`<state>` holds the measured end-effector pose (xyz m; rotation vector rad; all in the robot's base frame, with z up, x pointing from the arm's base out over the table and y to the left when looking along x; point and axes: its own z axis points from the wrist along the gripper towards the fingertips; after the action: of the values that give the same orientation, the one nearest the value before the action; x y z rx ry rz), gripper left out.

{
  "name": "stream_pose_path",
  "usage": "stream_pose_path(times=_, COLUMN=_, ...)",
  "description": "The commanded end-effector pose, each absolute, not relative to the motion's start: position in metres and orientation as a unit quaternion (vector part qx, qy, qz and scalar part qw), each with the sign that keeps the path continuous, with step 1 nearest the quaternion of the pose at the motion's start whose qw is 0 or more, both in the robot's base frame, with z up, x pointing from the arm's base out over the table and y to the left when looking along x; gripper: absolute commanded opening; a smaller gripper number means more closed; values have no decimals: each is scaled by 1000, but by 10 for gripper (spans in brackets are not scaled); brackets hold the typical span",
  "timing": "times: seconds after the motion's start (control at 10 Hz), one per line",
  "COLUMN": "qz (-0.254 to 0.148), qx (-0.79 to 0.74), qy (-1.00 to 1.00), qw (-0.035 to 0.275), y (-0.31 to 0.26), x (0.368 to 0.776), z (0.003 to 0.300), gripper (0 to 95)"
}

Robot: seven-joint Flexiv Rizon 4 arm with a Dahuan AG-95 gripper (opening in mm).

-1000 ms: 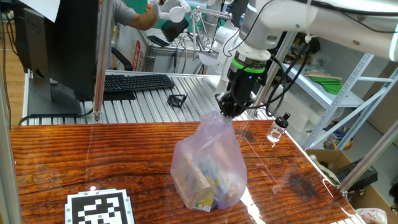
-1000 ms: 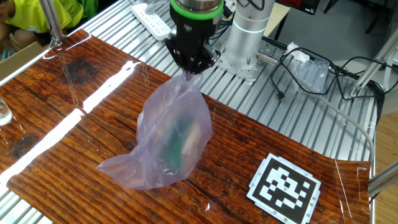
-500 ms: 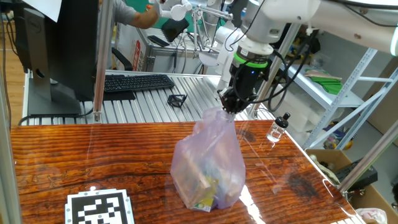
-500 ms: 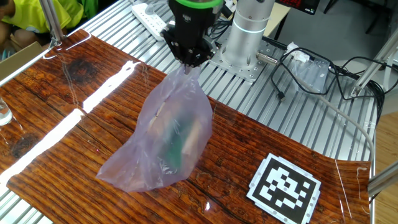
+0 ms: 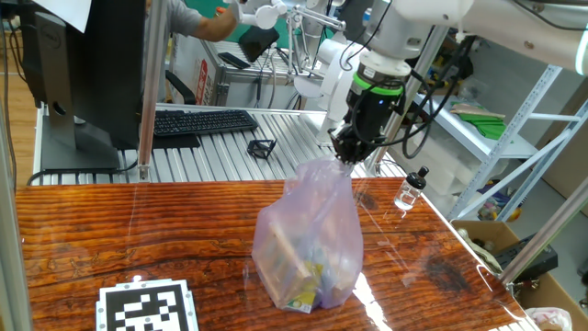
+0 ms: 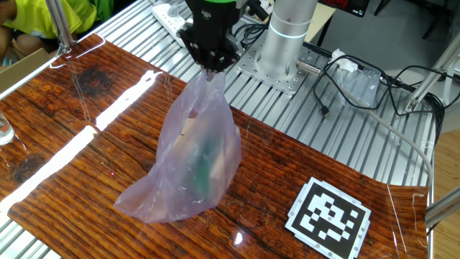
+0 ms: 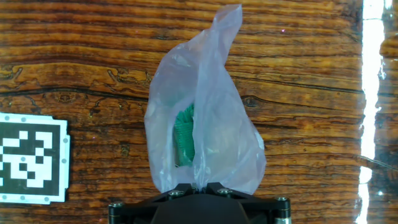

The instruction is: Pick up a bag of things

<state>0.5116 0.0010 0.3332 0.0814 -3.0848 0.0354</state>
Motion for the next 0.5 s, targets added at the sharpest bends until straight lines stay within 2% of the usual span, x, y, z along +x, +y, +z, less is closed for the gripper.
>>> stream_pose_path(times=0.1, qz=11, qx=27, qy=-999, qw=26, y=-1, x=510, z=334, gripper=0)
stream_pose_path(times=0.5, qz=6, qx=26, qy=-999, qw=25, y=-2, x=510, z=334, gripper=0)
